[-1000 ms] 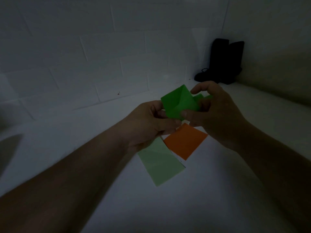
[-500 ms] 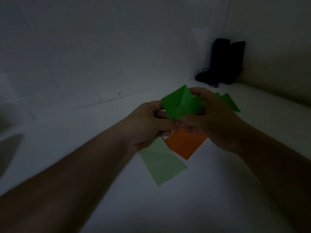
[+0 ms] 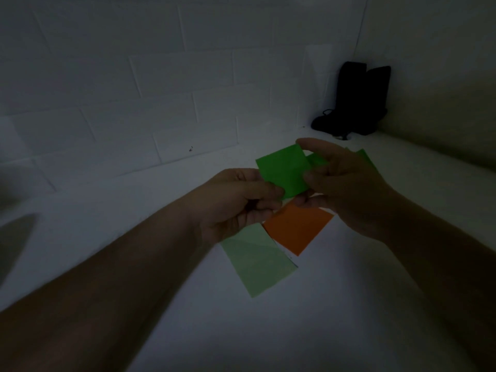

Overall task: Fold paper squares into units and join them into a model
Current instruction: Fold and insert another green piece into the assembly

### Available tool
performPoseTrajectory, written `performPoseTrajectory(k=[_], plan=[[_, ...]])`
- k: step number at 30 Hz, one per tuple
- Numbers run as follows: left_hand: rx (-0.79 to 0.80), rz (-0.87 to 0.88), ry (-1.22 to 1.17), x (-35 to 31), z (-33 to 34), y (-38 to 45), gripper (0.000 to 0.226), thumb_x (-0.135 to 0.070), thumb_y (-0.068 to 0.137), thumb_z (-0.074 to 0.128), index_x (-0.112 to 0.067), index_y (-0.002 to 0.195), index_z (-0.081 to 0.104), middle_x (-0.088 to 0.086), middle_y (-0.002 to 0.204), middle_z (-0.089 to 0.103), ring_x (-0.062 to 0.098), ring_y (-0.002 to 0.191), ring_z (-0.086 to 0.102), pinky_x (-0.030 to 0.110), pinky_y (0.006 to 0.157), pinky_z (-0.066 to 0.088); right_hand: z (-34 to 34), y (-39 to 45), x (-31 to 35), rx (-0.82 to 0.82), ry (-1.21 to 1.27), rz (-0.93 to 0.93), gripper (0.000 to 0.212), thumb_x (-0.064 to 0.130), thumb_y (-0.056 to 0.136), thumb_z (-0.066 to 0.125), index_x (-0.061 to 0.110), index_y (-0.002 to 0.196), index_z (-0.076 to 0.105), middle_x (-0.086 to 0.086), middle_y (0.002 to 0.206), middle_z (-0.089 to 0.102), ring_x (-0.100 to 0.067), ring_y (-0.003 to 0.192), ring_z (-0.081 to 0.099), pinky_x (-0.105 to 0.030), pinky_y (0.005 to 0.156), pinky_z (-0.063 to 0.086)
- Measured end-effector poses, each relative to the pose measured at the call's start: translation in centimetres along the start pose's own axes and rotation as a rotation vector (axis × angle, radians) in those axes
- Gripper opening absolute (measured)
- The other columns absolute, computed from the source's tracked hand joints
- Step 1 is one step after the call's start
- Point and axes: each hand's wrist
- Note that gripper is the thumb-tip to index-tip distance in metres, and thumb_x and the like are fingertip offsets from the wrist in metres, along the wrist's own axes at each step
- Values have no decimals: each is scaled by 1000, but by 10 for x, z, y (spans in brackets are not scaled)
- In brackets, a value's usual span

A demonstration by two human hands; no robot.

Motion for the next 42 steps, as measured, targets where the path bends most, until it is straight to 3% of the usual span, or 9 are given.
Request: performPoseTrajectory(k=[6, 9, 13, 16, 20, 28, 31, 38, 42], plan=[[-71, 68, 31, 2, -2, 2, 11, 1, 89, 70, 0, 99, 75, 10, 80, 70, 13, 66, 65, 23, 66, 60, -1, -3, 0, 2, -240, -99, 67, 0, 102, 50, 42, 152, 34, -18, 89, 72, -28, 78, 74, -51, 83, 61], [-70, 102, 32, 2, -3, 2, 16, 2, 89, 70, -1, 103, 76, 12, 84, 73, 15, 70, 67, 23, 69, 61, -1, -6, 2, 9, -329, -183, 69, 0, 102, 48, 52, 146, 39, -15, 89, 70, -28, 79, 73, -50, 77, 63], [-79, 268, 46, 1, -2, 2, 25, 6, 88, 70, -7, 108, 63, 13, 85, 75, 19, 73, 70, 26, 70, 60, 1, -6, 6, -26, -143, -172, 53, -8, 99, 46, 35, 124, 64, -9, 102, 67, -24, 77, 71, -49, 76, 63], [-55, 447, 115, 0, -1, 2, 34, 11, 89, 66, -14, 100, 47, 11, 84, 75, 23, 72, 66, 30, 70, 58, 0, -5, 6, -42, -55, -123, 44, -9, 99, 45, 25, 117, 67, -12, 100, 69, -25, 75, 70, -44, 75, 64], [-35, 559, 179, 3, -1, 4, 33, 14, 92, 62, -15, 108, 58, 5, 96, 77, 27, 81, 62, 32, 73, 55, -1, -4, 4, -10, -38, -139, 44, -8, 101, 43, 26, 117, 66, -17, 98, 69, -26, 75, 68, -41, 74, 62], [-174, 518, 109, 4, 0, 6, 33, 11, 93, 62, -15, 111, 72, 11, 105, 77, 20, 93, 72, 28, 79, 60, 1, -4, 3, -13, -65, -179, 39, -7, 100, 46, 22, 119, 65, -6, 85, 74, -38, 81, 68, -49, 81, 61], [-182, 520, 105, 5, 0, 6, 34, 12, 91, 63, -15, 110, 73, 14, 108, 76, 22, 94, 72, 30, 80, 60, 3, -4, 4, -58, -137, -189, 38, -7, 94, 57, 22, 117, 64, -7, 85, 71, -26, 73, 69, -45, 80, 63], [-236, 568, 221, 6, 2, 4, 33, 10, 88, 70, -14, 109, 74, 3, 102, 79, 12, 84, 73, 23, 78, 57, 4, -2, 4, -138, -131, -201, 16, 3, 91, 69, 17, 94, 62, 3, 79, 72, -18, 68, 71, -37, 71, 64], [-255, 569, 203, 6, 4, 4, 29, 7, 88, 72, -15, 107, 75, 9, 94, 78, 12, 82, 73, 25, 81, 58, 4, 1, -1, -207, -143, -187, 13, 10, 89, 73, 19, 82, 67, -4, 75, 72, -26, 73, 73, -49, 76, 63]])
Point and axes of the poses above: each hand's wrist, its own y-axis towards the middle knuckle, its own z-axis out of the palm, x = y × z
